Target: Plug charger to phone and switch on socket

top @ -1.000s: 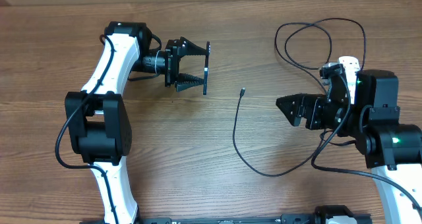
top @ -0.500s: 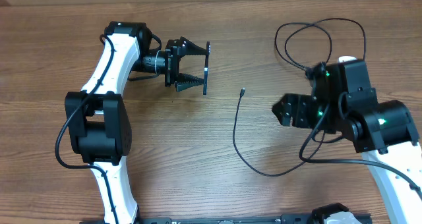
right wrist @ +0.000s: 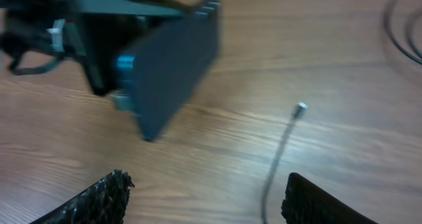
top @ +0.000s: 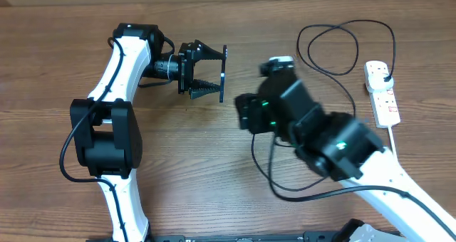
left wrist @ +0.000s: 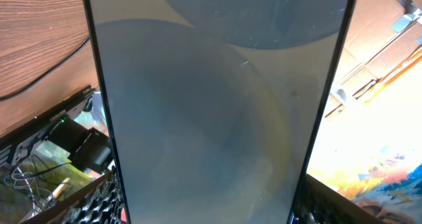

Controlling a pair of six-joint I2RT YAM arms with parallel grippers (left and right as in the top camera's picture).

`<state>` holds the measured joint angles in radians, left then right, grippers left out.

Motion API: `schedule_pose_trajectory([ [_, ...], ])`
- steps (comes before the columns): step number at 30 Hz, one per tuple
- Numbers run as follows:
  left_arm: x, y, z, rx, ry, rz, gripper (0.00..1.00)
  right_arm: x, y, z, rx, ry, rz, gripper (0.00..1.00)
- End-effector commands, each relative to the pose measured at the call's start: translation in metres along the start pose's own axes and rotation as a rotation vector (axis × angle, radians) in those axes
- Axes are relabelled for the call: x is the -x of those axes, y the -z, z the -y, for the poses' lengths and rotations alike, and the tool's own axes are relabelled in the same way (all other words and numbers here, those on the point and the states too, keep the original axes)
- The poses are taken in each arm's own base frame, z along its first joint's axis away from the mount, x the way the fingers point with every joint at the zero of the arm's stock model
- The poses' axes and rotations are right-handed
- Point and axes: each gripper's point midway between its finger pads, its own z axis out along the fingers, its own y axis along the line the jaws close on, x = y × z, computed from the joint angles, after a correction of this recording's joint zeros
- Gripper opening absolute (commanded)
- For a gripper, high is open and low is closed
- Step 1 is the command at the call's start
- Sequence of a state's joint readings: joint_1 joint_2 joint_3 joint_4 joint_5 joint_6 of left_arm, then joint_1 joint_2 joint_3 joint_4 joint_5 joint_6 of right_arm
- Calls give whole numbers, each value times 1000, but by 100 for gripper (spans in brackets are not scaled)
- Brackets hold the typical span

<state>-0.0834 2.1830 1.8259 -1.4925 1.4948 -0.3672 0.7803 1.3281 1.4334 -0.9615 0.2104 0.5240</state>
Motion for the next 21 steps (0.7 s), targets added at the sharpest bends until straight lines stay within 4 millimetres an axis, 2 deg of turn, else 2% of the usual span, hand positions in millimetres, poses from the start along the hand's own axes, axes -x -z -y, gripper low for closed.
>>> schedule_pose_trajectory([
  [1,-3,0,12,-36,-18,-15,79,13,-5,-5,-62,-11,83,75],
  [10,2,0,0,35,-18,14,79,21,-38,-22,-121,5,159,76],
  [21,3,0,0,35,52,16,80,24,-43,-34,-78,-86,184,75],
])
